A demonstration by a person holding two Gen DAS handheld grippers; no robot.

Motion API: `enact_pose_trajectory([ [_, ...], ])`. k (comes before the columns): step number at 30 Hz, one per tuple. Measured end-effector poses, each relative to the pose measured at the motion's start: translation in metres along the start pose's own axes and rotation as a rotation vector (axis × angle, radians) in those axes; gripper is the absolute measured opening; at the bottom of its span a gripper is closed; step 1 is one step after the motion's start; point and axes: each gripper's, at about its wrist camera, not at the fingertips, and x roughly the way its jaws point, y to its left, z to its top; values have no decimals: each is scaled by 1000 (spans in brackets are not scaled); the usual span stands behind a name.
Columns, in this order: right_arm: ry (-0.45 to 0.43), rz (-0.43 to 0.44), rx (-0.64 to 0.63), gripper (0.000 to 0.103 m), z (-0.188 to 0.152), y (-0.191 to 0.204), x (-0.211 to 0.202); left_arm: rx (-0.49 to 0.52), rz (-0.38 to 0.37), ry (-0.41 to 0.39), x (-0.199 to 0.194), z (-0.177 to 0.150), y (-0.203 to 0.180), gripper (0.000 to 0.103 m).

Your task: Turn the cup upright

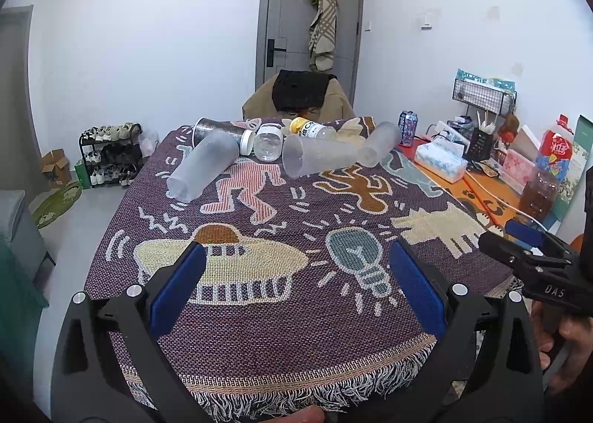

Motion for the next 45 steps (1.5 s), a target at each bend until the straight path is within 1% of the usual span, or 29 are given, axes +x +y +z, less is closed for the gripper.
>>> enact_pose_trajectory([
  [6,5,4,5,95,3,-1,4,19,20,26,7,4,-2,98],
  [12,17,0,42,95,10,-17,13,31,30,44,22,19,-6,98],
  [17,20,-3,76,95,17,-35,22,67,35,57,39,34,-20,98],
  [22,22,-13,116,95,24,-58,32,125,28,84,66,51,-41,98],
  [33,31,-63,241,95,39,-116,69,238,-44,150,137,90,-84,98],
  [45,23,-106,326,95,60,-156,98,360,-132,203,207,128,-126,98],
])
